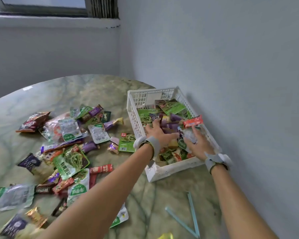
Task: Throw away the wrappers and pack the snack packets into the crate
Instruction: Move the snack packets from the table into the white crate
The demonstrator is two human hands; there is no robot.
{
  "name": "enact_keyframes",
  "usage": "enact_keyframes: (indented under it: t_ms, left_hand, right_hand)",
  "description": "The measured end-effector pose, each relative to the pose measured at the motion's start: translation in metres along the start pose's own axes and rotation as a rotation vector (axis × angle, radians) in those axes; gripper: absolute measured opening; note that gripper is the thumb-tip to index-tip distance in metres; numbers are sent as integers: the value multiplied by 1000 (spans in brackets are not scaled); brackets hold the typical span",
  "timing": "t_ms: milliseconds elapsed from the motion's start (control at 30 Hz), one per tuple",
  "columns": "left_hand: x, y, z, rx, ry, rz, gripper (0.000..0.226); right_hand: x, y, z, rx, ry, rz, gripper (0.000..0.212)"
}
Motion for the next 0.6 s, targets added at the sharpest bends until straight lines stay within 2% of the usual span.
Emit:
enact_keyframes:
  t_ms: [33,67,133,200,267,367,467,533,600]
  left_hand:
    - [0,1,9,-36,-85,-13,101]
    - [-2,0,15,-27,-170,38,91]
    - [-14,-4,19,-33,-429,303,63]
    - [-32,-4,21,-168,-804,515,56]
    - [-49,-6,17,-215,-1031,515,55]
    - [-55,0,6,-59,-912,518,48]
    - [-62,4,-21,92,-638,528,50]
    - [-84,6,-60,139,-576,460,49]
    - [-109,2,-97,187,-587,359,46]
  right_hand:
    - [13,-1,-1,-4,32,37,66]
    - [25,-1,-2,38,34,78,55]
    - [34,4,-2,140,23,120,32]
    - [36,11,3,179,-3,116,30]
    - [33,15,7,175,-40,110,33]
    - [25,18,10,111,-51,106,30]
    - [3,21,5,221,-178,131,29]
    - [-21,27,8,278,-230,98,28]
    - [-47,35,12,266,-281,45,27]
Point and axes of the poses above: each hand's wrist, its own y-axis away from the middle knuckle, its own z-axis out of the palm, x = y × z, the point moved 1 cm from there along -y, towards the middle knuckle, and after that the axes turned 8 degrees about x, right-handed, at the moved point
